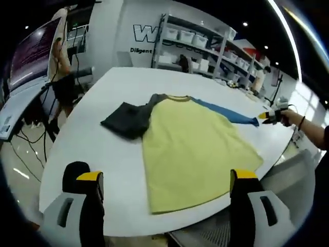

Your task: Fold the garment on the visible template until the final outline fits inside the template.

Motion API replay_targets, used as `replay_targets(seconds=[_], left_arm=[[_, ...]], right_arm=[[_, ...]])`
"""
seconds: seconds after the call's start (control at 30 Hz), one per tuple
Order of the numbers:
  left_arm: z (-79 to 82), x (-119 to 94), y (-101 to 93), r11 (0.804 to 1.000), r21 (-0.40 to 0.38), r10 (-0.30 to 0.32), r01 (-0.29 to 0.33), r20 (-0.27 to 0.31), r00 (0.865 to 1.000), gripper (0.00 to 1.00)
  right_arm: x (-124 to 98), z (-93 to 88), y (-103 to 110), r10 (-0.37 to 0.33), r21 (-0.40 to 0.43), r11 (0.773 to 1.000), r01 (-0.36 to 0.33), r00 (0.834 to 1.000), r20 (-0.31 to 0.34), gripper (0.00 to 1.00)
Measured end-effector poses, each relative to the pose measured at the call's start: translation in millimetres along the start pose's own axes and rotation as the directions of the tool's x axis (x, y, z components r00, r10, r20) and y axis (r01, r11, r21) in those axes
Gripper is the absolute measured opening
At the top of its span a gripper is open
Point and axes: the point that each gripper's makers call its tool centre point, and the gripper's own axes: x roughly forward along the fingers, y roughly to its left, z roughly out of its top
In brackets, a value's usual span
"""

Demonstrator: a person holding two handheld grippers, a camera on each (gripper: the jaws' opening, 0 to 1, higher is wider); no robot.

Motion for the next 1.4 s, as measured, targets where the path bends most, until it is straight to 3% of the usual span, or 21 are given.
replay_targets(seconds=[0.17, 0.33, 0.47, 0.53, 0.7, 0.73, 0.8, 0.93, 1.2, 1.27, 1.33, 1.4], left_arm=[[-2.0, 3, -1.4, 1.0, 0.006, -0.003, 0.003, -0.018, 1.0, 0.99], [-6.2, 6, -4.3, 1.0, 0.013, -0.015, 0.016, -0.039, 0.999, 0.99], [-6.3, 7, -2.7, 1.0, 0.007, -0.013, 0.013, -0.041, 0.999, 0.98], [-7.1, 7, -2.2, 1.0, 0.007, -0.015, 0.016, -0.046, 0.999, 0.98], [-8.6, 7, 1.9, 1.0, 0.014, -0.004, 0.005, -0.057, 0.998, 0.97], [-8.6, 7, 2.2, 1.0, 0.012, -0.005, 0.006, -0.057, 0.998, 0.97], [-8.6, 8, 2.9, 1.0, 0.007, -0.005, 0.005, -0.061, 0.998, 0.96], [-5.9, 8, 0.6, 1.0, 0.022, -0.012, 0.013, -0.059, 0.998, 0.96], [-7.8, 4, -2.0, 0.999, 0.035, -0.02, 0.022, -0.057, 0.998, 0.95], [-10.1, 3, -0.6, 0.999, 0.037, -0.016, 0.018, -0.065, 0.998, 0.94], [-12.4, 2, 0.4, 0.998, 0.059, -0.013, 0.017, -0.072, 0.997, 0.94], [-13.4, 1, 0.3, 0.997, 0.077, -0.012, 0.017, -0.069, 0.998, 0.95]], right_arm=[[18, -2.1, -22, -0.011, -0.001, 1.0, 0.011, 1.0, -0.025, 0.43], [24, 3.8, -28, -0.025, 0.104, 0.994, 0.024, 1.0, 0.005, 0.33], [26, 6.5, -49, -0.104, 0.156, 0.982, 0.103, 0.995, 0.003, 0.09], [24, 2.2, -51, -0.129, 0.153, 0.98, 0.128, 0.992, -0.003, 0.04], [33, -7.4, -49, -0.107, 0.168, 0.98, 0.11, 0.994, -0.028, 0.02], [33, -2.1, -51, -0.109, 0.149, 0.983, 0.109, 0.994, -0.005, 0.0], [33, -4.6, -54, -0.129, 0.128, 0.983, 0.132, 0.991, -0.034, 0.0], [33, -4.1, -52, -0.123, 0.136, 0.983, 0.127, 0.992, -0.04, 0.0], [33, 0.0, -63, -0.157, 0.068, 0.985, 0.161, 0.986, -0.056, 0.0], [32, 3.6, -66, -0.161, 0.08, 0.983, 0.164, 0.986, -0.047, 0.0], [33, 9.9, -68, -0.147, 0.156, 0.976, 0.149, 0.989, -0.024, 0.0], [30, 13.1, -68, -0.161, 0.145, 0.976, 0.162, 0.987, -0.023, 0.0]])
